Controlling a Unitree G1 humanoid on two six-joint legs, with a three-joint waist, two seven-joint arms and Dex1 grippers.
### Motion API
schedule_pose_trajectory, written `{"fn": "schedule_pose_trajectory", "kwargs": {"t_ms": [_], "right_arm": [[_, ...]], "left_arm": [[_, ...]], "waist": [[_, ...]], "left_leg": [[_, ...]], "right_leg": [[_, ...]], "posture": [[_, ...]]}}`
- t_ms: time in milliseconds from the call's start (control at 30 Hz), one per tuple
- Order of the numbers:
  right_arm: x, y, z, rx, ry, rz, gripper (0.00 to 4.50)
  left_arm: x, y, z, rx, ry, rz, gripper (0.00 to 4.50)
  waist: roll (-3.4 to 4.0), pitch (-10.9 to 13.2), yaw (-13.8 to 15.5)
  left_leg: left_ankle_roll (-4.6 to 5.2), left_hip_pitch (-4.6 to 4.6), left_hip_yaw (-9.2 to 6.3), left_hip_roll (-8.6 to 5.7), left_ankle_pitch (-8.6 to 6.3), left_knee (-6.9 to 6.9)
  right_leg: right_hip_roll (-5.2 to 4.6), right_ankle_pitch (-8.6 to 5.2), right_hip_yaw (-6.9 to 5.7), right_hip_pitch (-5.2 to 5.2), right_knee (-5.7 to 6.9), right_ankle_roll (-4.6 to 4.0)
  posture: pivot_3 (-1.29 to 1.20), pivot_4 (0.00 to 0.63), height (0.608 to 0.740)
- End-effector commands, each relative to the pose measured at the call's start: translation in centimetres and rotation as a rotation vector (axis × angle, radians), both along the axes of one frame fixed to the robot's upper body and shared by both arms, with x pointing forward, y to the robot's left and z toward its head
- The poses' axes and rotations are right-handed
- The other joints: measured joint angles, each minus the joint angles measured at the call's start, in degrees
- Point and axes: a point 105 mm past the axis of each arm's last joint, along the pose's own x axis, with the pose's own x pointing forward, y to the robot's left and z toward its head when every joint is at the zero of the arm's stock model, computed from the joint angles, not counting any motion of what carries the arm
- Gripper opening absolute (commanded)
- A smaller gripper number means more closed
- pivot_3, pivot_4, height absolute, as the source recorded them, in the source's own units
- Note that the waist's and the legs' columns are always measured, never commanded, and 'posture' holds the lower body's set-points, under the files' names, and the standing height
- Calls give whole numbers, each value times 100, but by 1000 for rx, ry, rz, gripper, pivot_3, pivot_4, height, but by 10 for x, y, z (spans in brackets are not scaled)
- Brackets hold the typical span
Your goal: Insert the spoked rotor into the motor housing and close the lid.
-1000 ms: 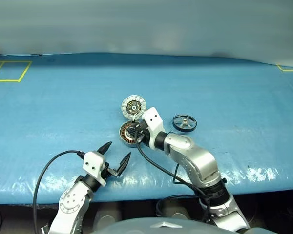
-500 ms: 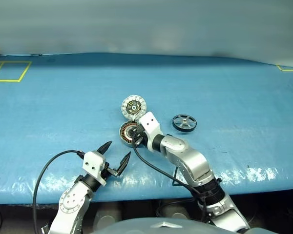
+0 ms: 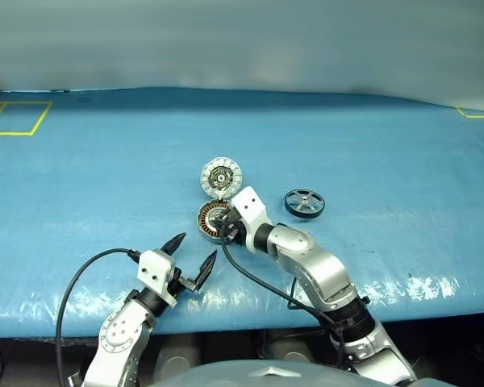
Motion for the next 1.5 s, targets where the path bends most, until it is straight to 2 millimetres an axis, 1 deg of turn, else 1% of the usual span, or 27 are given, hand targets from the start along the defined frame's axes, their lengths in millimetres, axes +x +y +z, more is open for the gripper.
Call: {"fn": "schedule_pose_trajectory", "kwargs": {"t_ms": [33, 67, 200, 267, 300, 367, 567, 667, 900, 1067, 1267, 1500], "right_arm": [[-2, 5, 15, 54, -23, 9, 3401], [-3, 5, 20, 70, -26, 10, 3679], [-7, 5, 40, 122, -36, 27, 3679], [-11, 4, 46, 111, -44, 45, 3679], [-11, 3, 47, 87, -53, 45, 3504], [-12, 2, 46, 24, -72, 54, 3065], [-5, 3, 41, -159, -114, 36, 1043], [-2, 7, 40, -206, -127, 39, 60], [5, 12, 39, -271, -146, 56, 21], [7, 13, 32, -297, -130, 71, 21], [6, 5, 22, -326, -102, 68, 21], [4, -9, 15, -358, -72, 56, 21]], "left_arm": [[-1, -3, 6, -11, -28, -8, 4500], [-1, -3, 6, -11, -27, -7, 4500], [-1, -2, 6, -9, -27, -4, 4500], [-1, -2, 6, -10, -27, -3, 4500], [-1, -2, 6, -10, -27, -3, 4500], [-1, -2, 6, -10, -26, -4, 4500], [-1, -3, 6, -15, -26, -6, 4500], [-1, -3, 5, -15, -28, -2, 4500], [-1, -2, 5, -1, -42, 15, 4500], [-1, -1, 5, 27, -62, 33, 4500], [0, 0, 4, 33, -67, 37, 4500], [0, 0, 3, 35, -67, 36, 4500]], "waist": [[0, 0, 0], [0, 0, 0], [0, 0, 2], [0, 0, 1], [0, 0, -2], [0, 0, -2], [1, 0, -9], [0, 0, -8], [0, 0, -8], [0, 0, -7], [0, 0, -8], [0, 0, -7]], "left_leg": [[0, 0, 0, 0, 0, 0], [0, -1, 0, 0, 0, 1], [0, -2, -1, 0, 0, 0], [0, -2, -3, 0, 0, 0], [0, -2, -3, 1, 0, 0], [0, -2, -3, 0, 0, 0], [0, -1, -1, 1, 0, 0], [0, -2, -2, 1, 0, -2], [0, -3, -1, -1, 0, 0], [0, -3, -1, -1, 0, -2], [0, -3, -2, 0, 0, -1], [0, -3, -2, 0, 0, -2]], "right_leg": [[-1, 0, 0, 0, 0, 0], [-1, 0, 1, 0, 0, 0], [-1, 0, 1, -2, 0, 1], [-1, -1, 0, -1, 0, 2], [-1, -1, -1, -2, 0, 2], [-1, -1, 0, -1, 0, 2], [0, -1, -1, -4, 1, -1], [0, 0, -2, -5, 1, -3], [-4, 1, -2, -4, -1, -2], [-3, 1, -3, -4, -1, -3], [-4, 1, -3, -4, -1, -3], [-3, 0, -4, -4, -1, -3]], "posture": [[0, 150, 740], [0, 150, 740], [0, 150, 740], [0, 150, 740], [0, 150, 740], [0, 150, 740], [0, 150, 740], [0, 150, 740], [0, 150, 740], [0, 150, 740], [0, 150, 740], [0, 150, 740]]}}
